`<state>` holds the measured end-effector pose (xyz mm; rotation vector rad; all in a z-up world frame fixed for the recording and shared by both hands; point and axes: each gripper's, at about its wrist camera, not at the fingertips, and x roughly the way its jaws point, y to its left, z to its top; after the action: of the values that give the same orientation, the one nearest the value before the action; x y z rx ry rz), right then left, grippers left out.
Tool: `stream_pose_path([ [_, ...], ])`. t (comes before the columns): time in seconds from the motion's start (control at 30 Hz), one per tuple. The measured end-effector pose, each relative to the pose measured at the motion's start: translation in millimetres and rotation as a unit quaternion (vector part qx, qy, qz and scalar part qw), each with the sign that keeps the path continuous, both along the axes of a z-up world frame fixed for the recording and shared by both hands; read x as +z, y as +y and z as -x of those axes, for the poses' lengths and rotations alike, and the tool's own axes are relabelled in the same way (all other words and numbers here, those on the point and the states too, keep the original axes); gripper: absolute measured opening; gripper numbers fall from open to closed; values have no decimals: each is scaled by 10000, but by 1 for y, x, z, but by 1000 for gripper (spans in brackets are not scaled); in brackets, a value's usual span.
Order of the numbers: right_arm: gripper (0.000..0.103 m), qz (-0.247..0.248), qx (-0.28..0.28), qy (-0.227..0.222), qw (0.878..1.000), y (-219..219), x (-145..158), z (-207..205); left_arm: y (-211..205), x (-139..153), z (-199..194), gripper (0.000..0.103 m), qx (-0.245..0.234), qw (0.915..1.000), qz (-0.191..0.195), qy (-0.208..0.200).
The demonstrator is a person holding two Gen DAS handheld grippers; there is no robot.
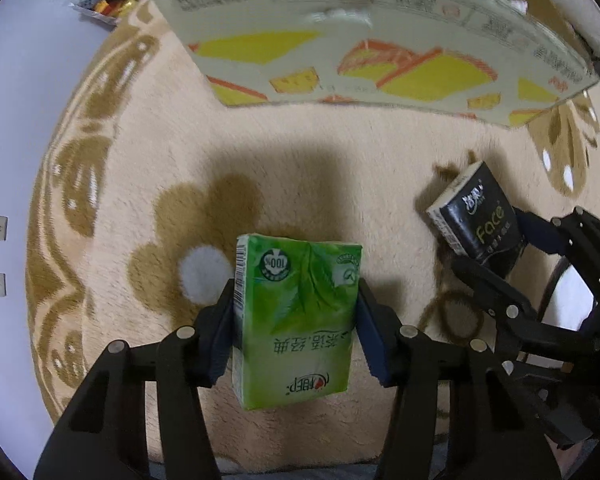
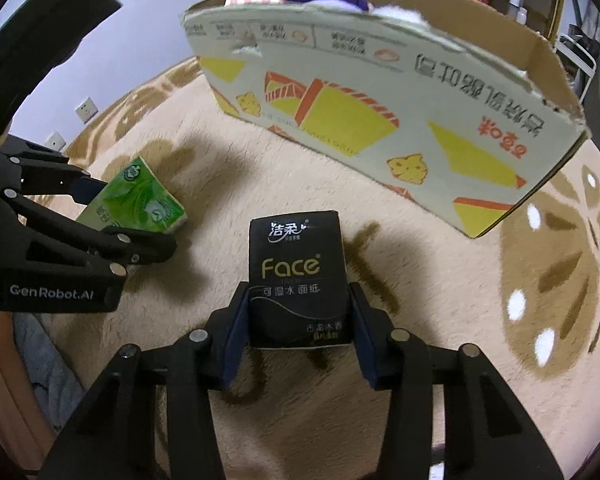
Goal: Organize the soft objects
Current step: 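Lift the green pack with the left tool while the right tool carries the Face pack over the box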
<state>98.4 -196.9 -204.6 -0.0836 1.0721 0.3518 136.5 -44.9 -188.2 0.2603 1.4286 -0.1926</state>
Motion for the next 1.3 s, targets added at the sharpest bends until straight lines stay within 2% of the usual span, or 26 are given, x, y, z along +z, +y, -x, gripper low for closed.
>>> stream_pose_path([
  [0.23,49,-357,-367,-93,9986,-19,15,1,3,33,1,53,140,9970,212,-726],
  [0.37,49,-505,-681,-341,9958,-37,33,7,5,52,3,53,188,9922,436,-1150],
  [0.53,49,-591,-847,-667,9924,-50,56,13,5,80,14,53,210,9836,612,-1684],
  [0.8,49,-653,-1007,-1293,9843,-60,95,20,9,114,19,53,246,9637,858,-2516],
  [1.13,49,-621,-1030,-1692,9782,-63,123,5,-4,146,9,53,-29,9423,1067,-3174],
  [1.3,49,-601,-1057,-1789,9763,-64,127,-4,-13,153,-3,53,-97,9386,1039,-3288],
])
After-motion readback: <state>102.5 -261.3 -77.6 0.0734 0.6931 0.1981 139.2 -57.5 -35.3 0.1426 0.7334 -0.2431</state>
